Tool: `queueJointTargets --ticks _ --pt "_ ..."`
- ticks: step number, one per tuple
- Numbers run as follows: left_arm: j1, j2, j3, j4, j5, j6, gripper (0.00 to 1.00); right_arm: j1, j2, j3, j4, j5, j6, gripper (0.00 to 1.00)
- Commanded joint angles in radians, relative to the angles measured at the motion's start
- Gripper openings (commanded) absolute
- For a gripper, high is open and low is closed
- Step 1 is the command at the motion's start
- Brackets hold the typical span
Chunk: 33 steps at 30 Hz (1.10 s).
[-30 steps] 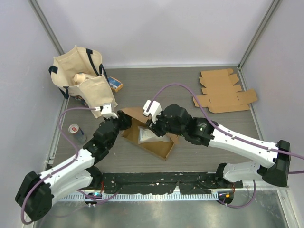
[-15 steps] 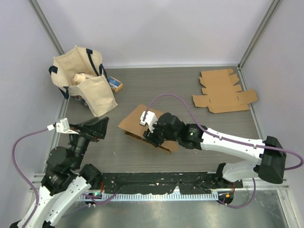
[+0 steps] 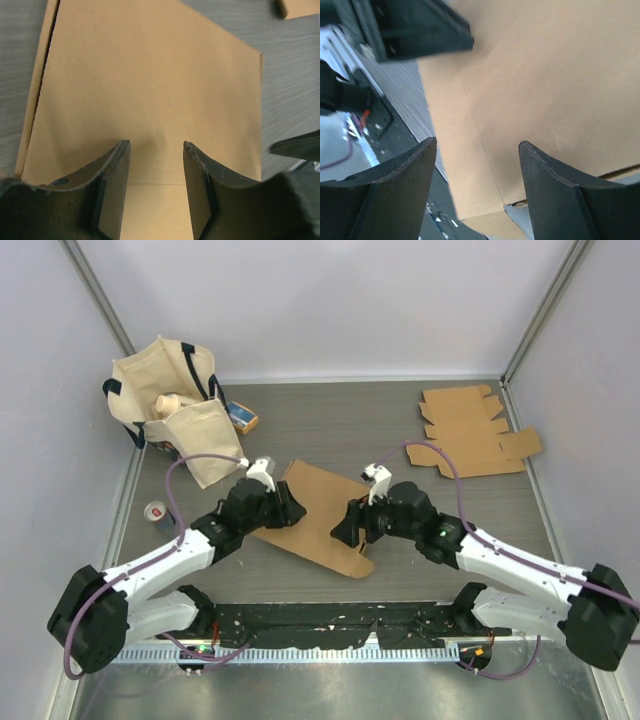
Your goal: Fold the paper box
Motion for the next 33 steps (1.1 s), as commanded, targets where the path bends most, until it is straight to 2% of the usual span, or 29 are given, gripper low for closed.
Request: queueJointTargets --ticks 1,2,6,8,11,15,16,17,20,23,28,33 --pt "-0.003 0.020 -0.055 0.203 0.077 -0.062 0.49 -0.074 -0.070 -0.080 0.146 -0.087 0.180 0.70" --pt "-0.003 0.027 -0.068 0.227 0.079 -0.066 0.49 -0.083 -0.070 -0.091 0.146 -0.094 0.198 0.66" --pt "-0.003 0.030 -0.127 0.252 0.042 -0.083 0.49 -0.106 -0.047 -0.151 0.175 -0.073 0.223 0.63" --pt "-0.003 0.004 -0.132 0.245 0.010 -0.080 0.49 -0.135 -0.038 -0.145 0.117 -0.049 0.198 0.60" --pt "-0.003 -0.079 -0.112 0.222 -0.037 -0.034 0.59 -0.169 -0.051 -0.131 0.004 0.040 0.155 0.59" --pt "0.025 -0.113 0.077 0.000 -0.110 0.082 0.74 -0.175 -0.028 -0.075 -0.156 0.132 0.079 0.59" --pt "0.036 -0.113 0.108 -0.101 -0.130 0.098 0.78 -0.175 -0.021 -0.061 -0.183 0.143 0.066 0.59" --pt "0.053 -0.108 0.137 -0.142 -0.159 0.107 0.87 -0.175 -0.025 -0.035 -0.208 0.157 0.060 0.59" --pt "0.129 -0.064 0.214 -0.260 -0.139 0.127 0.91 -0.180 -0.079 -0.022 -0.230 0.179 0.077 0.59" --pt "0.171 -0.021 0.204 -0.286 -0.130 0.119 0.92 -0.201 -0.107 -0.021 -0.231 0.179 0.114 0.64" --pt "0.205 0.062 0.110 -0.181 -0.010 0.069 0.92 -0.306 -0.081 -0.045 -0.231 0.133 0.135 0.65" --pt "0.205 0.114 0.046 -0.044 0.047 0.024 0.82 -0.372 -0.030 -0.104 -0.130 0.051 0.158 0.61"
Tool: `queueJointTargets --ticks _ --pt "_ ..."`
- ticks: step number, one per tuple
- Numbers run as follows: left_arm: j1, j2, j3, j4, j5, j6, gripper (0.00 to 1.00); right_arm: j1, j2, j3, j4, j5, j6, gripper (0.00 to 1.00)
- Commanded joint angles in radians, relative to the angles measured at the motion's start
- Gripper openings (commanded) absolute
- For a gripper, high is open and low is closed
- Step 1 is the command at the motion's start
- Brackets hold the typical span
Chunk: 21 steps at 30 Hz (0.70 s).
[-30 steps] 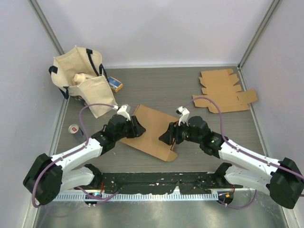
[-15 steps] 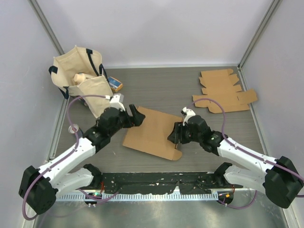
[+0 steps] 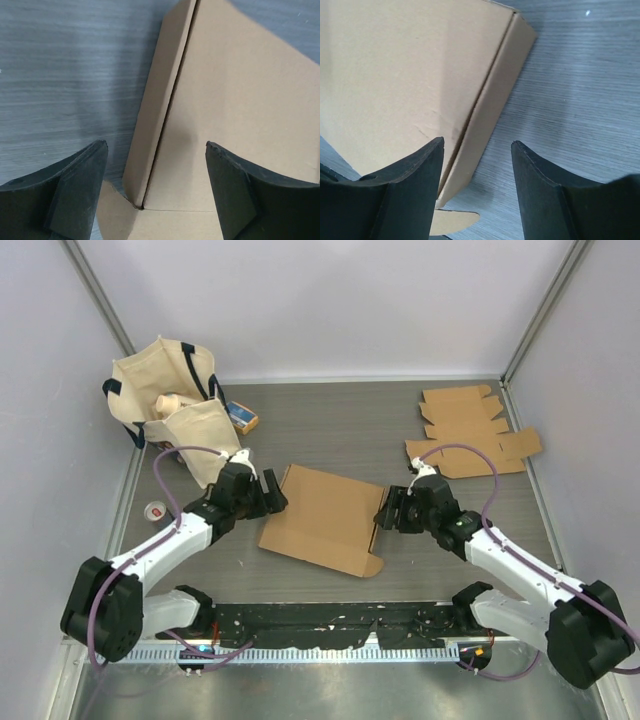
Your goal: Fold the paper box
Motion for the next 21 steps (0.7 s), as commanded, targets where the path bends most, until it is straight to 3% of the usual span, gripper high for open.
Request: queueJointTargets --ticks 1,8,11,15,21 --pt "0.003 0.021 -0.028 0.135 0.079 -0.040 0.76 -0.047 0.034 -0.041 0.106 -0.082 0.039 0.60" --pt "0.005 0.035 -0.086 0.190 0.113 -0.052 0.61 -0.123 0.068 -0.130 0.323 -0.212 0.102 0.50" --pt "0.005 0.029 -0.100 0.209 0.119 -0.058 0.55 -0.134 0.083 -0.132 0.336 -0.217 0.107 0.48" --pt "0.005 0.027 -0.102 0.216 0.131 -0.063 0.44 -0.140 0.083 -0.127 0.356 -0.261 0.108 0.52" --pt "0.003 0.024 -0.114 0.227 0.131 -0.066 0.40 -0.142 0.089 -0.144 0.388 -0.277 0.113 0.56"
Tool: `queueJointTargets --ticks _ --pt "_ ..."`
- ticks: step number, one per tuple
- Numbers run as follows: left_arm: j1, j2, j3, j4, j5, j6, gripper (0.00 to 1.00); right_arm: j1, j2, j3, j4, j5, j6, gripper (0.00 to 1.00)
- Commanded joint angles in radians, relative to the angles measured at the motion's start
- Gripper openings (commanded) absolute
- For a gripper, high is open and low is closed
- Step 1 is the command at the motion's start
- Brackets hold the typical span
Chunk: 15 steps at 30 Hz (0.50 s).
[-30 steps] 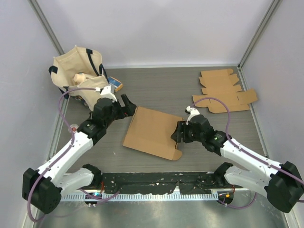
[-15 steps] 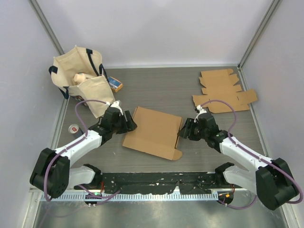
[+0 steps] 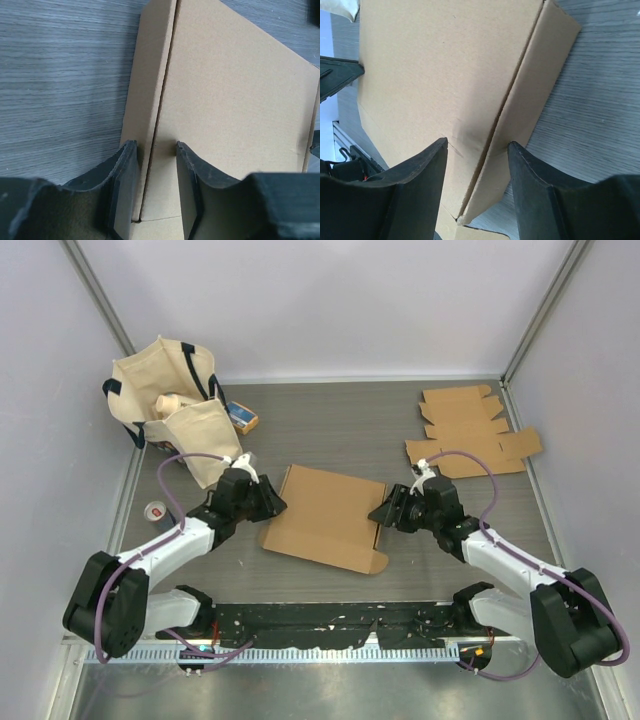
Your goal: Fold the paper box
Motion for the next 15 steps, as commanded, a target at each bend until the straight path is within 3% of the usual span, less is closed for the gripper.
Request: queueJointTargets --ticks 1,5,6,9,11,15 --pt "0.000 -0.020 -0.010 0.045 0.020 -0.008 0.41 -0.006 0.012 -0.020 0.084 -0.019 0.022 0.54" --pt "0.002 -0.066 -0.001 0.016 0.003 -0.007 0.64 -0.050 0.034 -0.057 0.127 -0.012 0.055 0.35" --pt "0.005 -0.078 -0.001 0.010 0.002 -0.005 0.74 -0.067 0.032 -0.067 0.141 -0.022 0.063 0.32" --pt "0.048 -0.109 0.006 -0.001 0.032 -0.005 0.91 -0.121 0.067 -0.089 0.168 -0.073 0.063 0.22" --pt "0.072 -0.091 0.013 0.005 0.104 -0.004 0.94 -0.151 0.092 -0.095 0.178 -0.106 0.052 0.15" --pt "0.118 -0.037 0.010 0.037 0.178 -0.040 0.99 -0.211 0.129 -0.130 0.202 -0.145 0.051 0.14"
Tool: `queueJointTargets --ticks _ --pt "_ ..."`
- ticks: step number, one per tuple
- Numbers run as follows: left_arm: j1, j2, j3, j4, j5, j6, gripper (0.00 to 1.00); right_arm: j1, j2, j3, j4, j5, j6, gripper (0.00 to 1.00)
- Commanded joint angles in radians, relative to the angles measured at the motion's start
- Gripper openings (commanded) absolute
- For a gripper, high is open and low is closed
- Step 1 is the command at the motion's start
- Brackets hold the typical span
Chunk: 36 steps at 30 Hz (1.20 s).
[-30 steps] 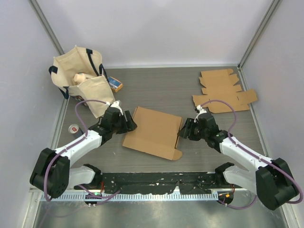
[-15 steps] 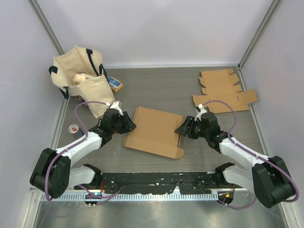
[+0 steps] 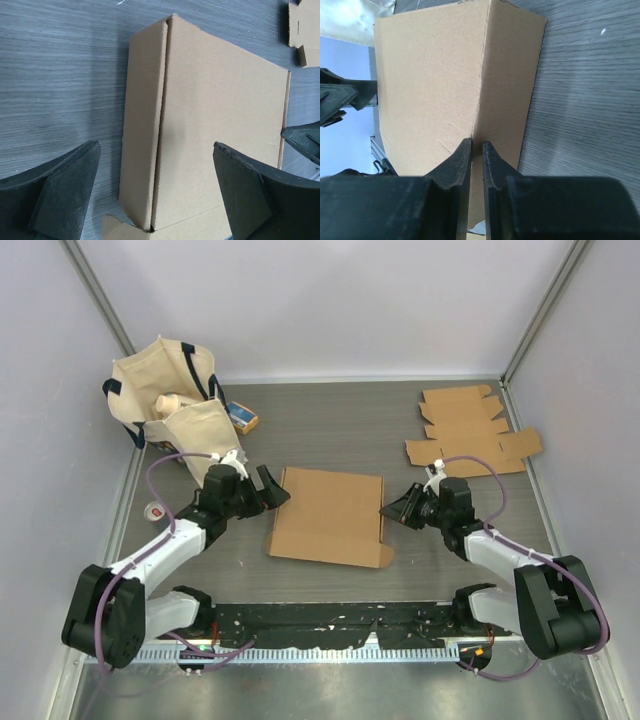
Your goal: Fold the paper box
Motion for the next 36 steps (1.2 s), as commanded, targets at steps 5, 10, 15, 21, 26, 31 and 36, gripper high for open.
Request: queueJointTargets --ticks 5,10,15,21,26,31,36 --pt "0.041 0.094 -0.013 0.144 0.201 -0.089 1.00 -0.126 0.066 -0.073 -0.013 -0.031 -0.023 0.14" --pt "0.041 0.085 -0.031 0.145 0.212 -0.091 1.00 -0.157 0.086 -0.067 -0.044 -0.032 -0.055 0.14" --pt "0.039 0.014 -0.059 0.144 0.181 -0.094 1.00 -0.159 0.086 -0.053 -0.017 -0.095 -0.060 0.15" --pt "0.039 0.131 -0.103 0.309 0.274 -0.184 1.00 -0.157 0.126 -0.040 0.002 -0.123 -0.067 0.15" --pt "0.041 0.246 -0.148 0.591 0.411 -0.328 0.94 -0.157 0.129 -0.047 0.021 -0.129 -0.064 0.16" --pt "0.041 0.281 -0.158 0.716 0.466 -0.413 0.67 -0.155 0.120 -0.036 0.022 -0.161 -0.073 0.22" --pt "0.039 0.235 -0.142 0.646 0.469 -0.476 0.52 -0.123 -0.021 0.037 -0.168 -0.067 -0.147 0.56"
